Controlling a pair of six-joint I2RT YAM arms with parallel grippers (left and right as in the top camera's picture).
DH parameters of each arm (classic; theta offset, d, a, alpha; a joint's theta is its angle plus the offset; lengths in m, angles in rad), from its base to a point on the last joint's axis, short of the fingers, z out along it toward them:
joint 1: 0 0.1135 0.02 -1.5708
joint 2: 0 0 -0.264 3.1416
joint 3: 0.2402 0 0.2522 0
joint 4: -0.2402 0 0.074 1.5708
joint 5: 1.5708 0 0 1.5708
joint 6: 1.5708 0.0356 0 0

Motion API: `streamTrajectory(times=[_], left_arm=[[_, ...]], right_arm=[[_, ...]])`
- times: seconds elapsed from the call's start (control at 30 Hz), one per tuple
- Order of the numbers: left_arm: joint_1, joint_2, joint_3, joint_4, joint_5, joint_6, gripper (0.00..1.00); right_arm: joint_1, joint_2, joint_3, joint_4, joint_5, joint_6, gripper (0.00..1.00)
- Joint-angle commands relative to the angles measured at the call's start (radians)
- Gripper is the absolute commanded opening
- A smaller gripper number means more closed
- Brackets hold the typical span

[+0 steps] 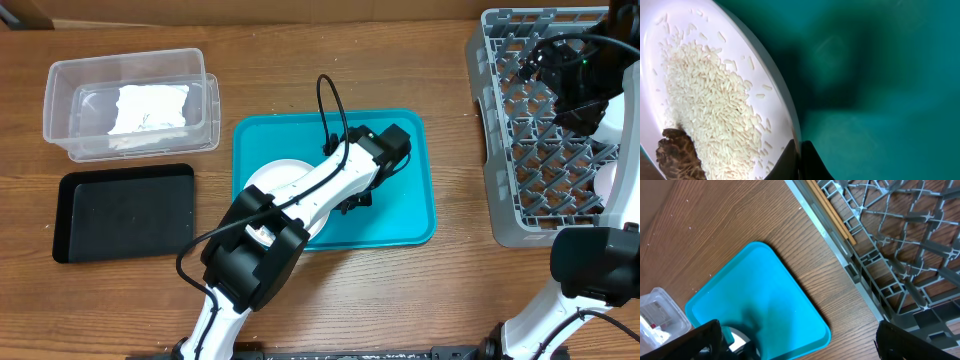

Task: Sort waste into correct bins and load items into the dishwasher
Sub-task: 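Grasp the white plate rim with the left gripper, then lift the plate and carry it left over the black tray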

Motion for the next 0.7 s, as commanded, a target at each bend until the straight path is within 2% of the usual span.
streamTrajectory(times=[0.0, 0.27, 0.67], left_arm=[[0.001, 0.012, 0.091, -0.059, -0.050, -0.021, 0.04], [0.045, 0.012, 0.198, -0.212, -0.062, -0.021, 0.04], [0.291, 0.012, 0.350, -0.433, -0.064, -0.054, 0.04]], right_arm=[[-0.003, -0.019, 0.018, 0.005, 0.003, 0.005, 1.00], [-0.003, -0.019, 0.018, 0.005, 0.003, 0.005, 1.00], [-0.003, -0.019, 0.018, 0.005, 0.003, 0.005, 1.00]])
